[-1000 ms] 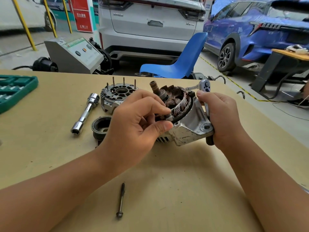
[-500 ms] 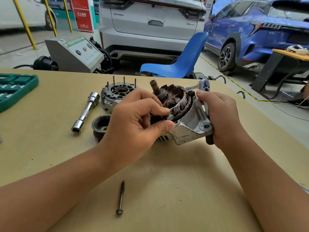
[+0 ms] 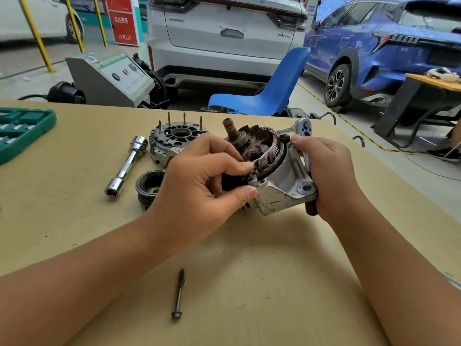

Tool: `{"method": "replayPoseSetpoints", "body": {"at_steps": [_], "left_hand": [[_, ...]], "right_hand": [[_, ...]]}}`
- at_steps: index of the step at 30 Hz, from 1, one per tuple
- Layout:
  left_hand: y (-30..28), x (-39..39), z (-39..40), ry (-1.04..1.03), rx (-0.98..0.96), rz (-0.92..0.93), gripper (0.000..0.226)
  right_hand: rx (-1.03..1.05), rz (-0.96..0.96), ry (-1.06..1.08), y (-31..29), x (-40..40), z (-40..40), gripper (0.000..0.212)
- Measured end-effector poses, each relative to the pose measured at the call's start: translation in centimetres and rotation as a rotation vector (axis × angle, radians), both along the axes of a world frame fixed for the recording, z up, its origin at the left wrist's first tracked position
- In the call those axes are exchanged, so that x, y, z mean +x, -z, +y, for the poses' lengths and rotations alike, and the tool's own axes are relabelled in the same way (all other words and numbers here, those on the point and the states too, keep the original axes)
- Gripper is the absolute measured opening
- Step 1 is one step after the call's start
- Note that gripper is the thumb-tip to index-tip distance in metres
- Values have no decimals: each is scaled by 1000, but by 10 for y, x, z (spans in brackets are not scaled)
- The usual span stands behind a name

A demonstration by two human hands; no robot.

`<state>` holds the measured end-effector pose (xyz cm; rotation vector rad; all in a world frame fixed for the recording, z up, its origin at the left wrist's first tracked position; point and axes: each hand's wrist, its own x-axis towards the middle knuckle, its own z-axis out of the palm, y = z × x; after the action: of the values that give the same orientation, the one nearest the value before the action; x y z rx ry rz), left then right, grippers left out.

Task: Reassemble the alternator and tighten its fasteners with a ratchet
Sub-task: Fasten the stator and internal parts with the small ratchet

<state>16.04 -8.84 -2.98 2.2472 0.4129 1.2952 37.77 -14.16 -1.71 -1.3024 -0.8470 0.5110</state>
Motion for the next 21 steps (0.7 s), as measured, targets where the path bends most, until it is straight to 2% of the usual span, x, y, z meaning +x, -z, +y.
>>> {"method": "replayPoseSetpoints", "body": {"at_steps": [10, 12, 16, 21], "left_hand": [[4, 3, -11, -65, 46, -17, 18], [6, 4, -15, -94, 62, -18, 21], [8, 4, -20, -133, 89, -23, 23], [5, 3, -19, -61, 37, -12, 23]], "right_hand": [[-29, -17, -7, 4, 4, 1, 28], [-49, -11, -5, 5, 4, 3, 37], [-40, 17, -31, 3, 0, 3, 68], [-52, 37, -21, 2, -1, 2, 61]]}}
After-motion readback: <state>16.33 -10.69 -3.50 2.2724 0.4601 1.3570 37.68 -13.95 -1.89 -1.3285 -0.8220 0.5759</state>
